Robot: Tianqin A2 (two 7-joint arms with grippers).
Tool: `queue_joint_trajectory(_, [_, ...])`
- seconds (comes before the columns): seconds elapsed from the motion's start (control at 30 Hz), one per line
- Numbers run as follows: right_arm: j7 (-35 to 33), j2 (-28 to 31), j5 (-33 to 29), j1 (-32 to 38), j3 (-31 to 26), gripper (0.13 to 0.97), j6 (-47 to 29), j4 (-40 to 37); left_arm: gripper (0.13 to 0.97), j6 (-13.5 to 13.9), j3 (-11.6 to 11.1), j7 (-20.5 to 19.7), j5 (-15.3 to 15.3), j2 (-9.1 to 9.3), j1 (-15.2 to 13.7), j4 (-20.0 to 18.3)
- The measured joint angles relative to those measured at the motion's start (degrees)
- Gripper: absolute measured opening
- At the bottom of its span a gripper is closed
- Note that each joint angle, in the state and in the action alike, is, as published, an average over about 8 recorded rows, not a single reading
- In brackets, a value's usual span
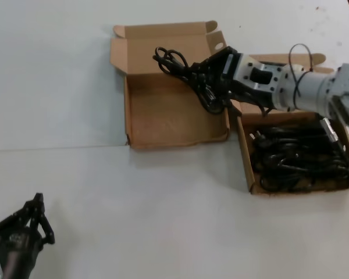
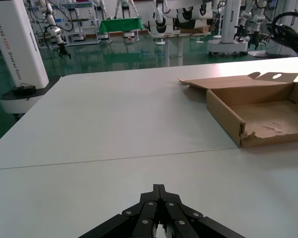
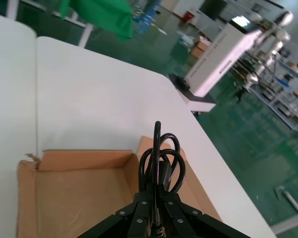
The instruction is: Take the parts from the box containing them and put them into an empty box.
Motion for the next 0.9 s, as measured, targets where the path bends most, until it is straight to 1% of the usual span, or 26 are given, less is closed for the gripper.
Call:
queue_joint_trajectory(0.27, [0.0, 0.6, 8.4, 4.8, -9.0, 0.175, 6.8, -9.1, 0.156, 0.0, 0.0, 0.0, 0.0, 0.00, 0.0, 0.0])
queue_joint_trajectory(0.43, [0.0, 1.2, 12.4, 6.5, -14.1, 0.190, 9.2, -11.9, 0.156, 0.0, 0.0, 0.0, 0.0, 0.00, 0.0, 0.0])
queue_joint_trajectory(0.57, [0.0, 1.6, 14.8, 7.1, -17.0, 0.238, 10.4, -12.9, 0.156, 0.0, 0.0, 0.0, 0.0, 0.00, 0.0, 0.0])
queue_joint_trajectory(0.7, [0.0, 2.2, 16.6, 7.0, -18.4, 0.286, 10.9, -12.8, 0.156, 0.0, 0.0, 0.0, 0.0, 0.00, 0.0, 0.0])
queue_joint_trajectory(0.77, [0.0, 2.6, 17.4, 6.6, -18.3, 0.286, 10.9, -11.9, 0.156, 0.0, 0.0, 0.0, 0.0, 0.00, 0.0, 0.0])
queue_joint_trajectory(0.83, [0.0, 3.3, 18.2, 5.7, -17.6, 0.286, 10.7, -10.1, 0.156, 0.0, 0.0, 0.0, 0.0, 0.00, 0.0, 0.0])
queue_joint_trajectory(0.9, [0.0, 4.3, 18.9, 4.3, -16.6, 0.326, 10.5, -7.2, 0.156, 0.0, 0.0, 0.0, 0.0, 0.00, 0.0, 0.0])
